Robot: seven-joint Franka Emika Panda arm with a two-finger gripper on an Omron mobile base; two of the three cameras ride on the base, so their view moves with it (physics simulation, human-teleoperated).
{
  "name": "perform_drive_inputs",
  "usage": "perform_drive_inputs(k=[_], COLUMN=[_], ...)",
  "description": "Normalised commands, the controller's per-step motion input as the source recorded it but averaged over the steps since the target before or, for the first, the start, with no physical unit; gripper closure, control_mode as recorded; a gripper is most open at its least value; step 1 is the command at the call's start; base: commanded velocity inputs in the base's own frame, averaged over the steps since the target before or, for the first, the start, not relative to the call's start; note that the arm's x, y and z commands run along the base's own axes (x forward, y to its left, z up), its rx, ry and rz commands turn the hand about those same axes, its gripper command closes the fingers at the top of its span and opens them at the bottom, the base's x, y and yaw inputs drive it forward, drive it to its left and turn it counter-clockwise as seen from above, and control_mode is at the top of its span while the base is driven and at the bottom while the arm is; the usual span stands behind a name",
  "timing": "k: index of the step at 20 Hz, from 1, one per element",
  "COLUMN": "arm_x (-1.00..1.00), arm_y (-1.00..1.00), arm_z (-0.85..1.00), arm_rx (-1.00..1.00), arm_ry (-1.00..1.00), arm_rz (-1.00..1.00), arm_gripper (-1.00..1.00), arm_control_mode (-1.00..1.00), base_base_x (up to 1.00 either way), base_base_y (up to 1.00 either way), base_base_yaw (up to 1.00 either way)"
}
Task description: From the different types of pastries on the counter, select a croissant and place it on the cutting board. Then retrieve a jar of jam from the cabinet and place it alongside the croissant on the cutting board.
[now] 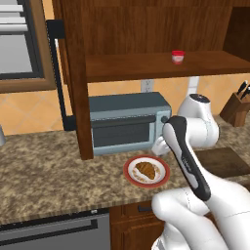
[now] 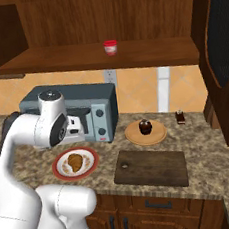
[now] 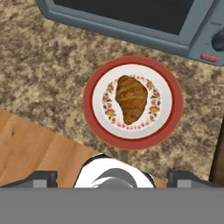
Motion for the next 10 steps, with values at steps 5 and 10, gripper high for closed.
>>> perform_drive_inputs(k=[5, 10], arm_x=[-0.03, 0.17], arm_y=[0.17, 0.02], arm_z=[-0.39, -0.33], arm_rx=[0.00, -0.02], arm_ry=[0.00, 0.03], arm_rz=[0.05, 0.05], arm_gripper=[-1.00, -1.00], arm_control_mode=[-1.00, -1.00], base_base_x=[0.00, 0.00], base_base_y=[0.00, 0.00], base_base_yaw=[0.00, 0.00])
